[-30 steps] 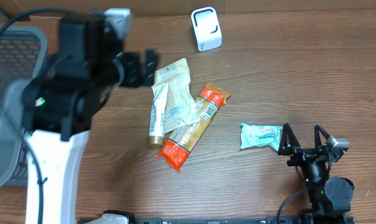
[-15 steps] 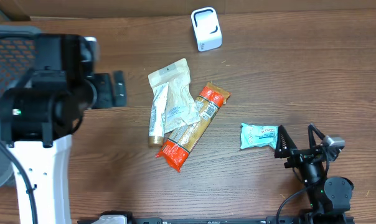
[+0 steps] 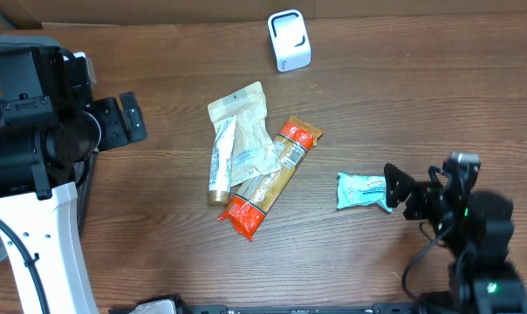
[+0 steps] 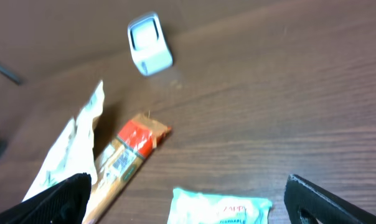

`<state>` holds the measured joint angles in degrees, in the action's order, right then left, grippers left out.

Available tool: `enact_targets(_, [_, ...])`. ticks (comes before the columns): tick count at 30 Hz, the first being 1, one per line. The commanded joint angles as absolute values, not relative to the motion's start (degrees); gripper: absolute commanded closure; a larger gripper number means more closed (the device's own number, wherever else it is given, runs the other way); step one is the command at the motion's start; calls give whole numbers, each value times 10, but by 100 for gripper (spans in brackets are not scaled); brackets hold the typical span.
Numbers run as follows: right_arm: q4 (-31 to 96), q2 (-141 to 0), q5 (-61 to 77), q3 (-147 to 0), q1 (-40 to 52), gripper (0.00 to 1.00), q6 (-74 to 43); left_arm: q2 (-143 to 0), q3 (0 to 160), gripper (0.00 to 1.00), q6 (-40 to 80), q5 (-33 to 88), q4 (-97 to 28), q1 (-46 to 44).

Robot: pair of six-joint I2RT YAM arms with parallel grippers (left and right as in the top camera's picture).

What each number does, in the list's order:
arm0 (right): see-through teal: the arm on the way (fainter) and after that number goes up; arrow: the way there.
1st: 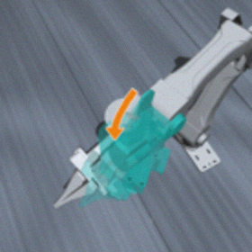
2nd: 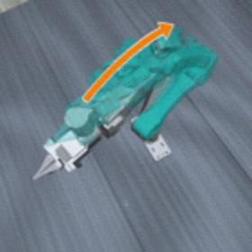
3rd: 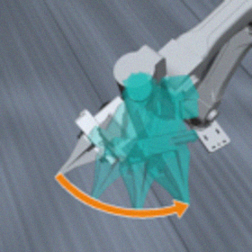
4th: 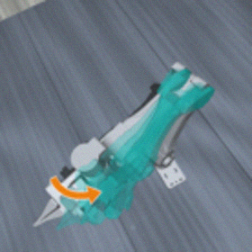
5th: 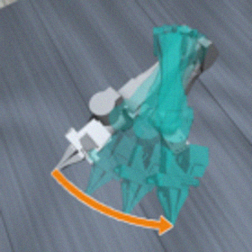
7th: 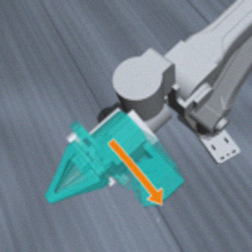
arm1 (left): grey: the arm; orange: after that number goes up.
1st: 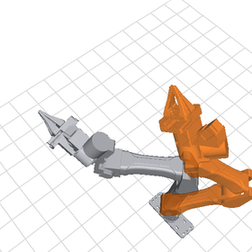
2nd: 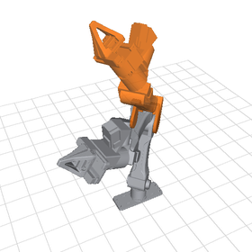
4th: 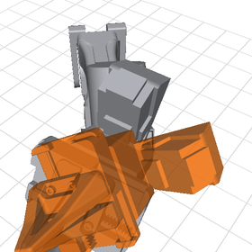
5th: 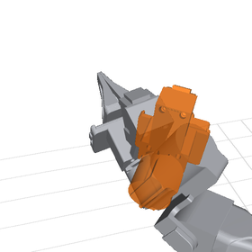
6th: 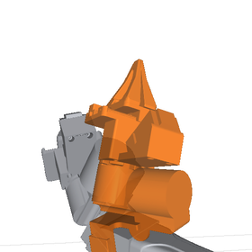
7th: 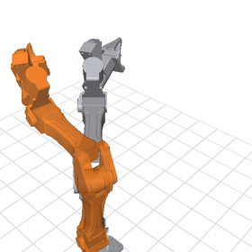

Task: Scan the item barcode
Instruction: 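Lower the right gripper onto the green wipes packet and grasp it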

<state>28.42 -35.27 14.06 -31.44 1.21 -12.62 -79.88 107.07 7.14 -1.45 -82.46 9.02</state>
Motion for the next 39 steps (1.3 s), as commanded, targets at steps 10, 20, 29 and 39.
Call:
enact_targets(10, [486, -788, 425, -575, -55, 0, -12, -802, 1068, 0, 75, -6, -823, 93])
enact_targets(20, [542, -904, 190, -571, -56, 20, -67, -802, 1068, 0, 75, -6, -823, 93])
enact_targets(29, [483, -906, 160, -514, -56, 13, -66, -802, 1068, 1, 75, -6, -823, 93])
enact_targets(39, [415, -939, 209, -466, -55, 18, -66, -802, 1068, 0, 75, -6, -823, 93])
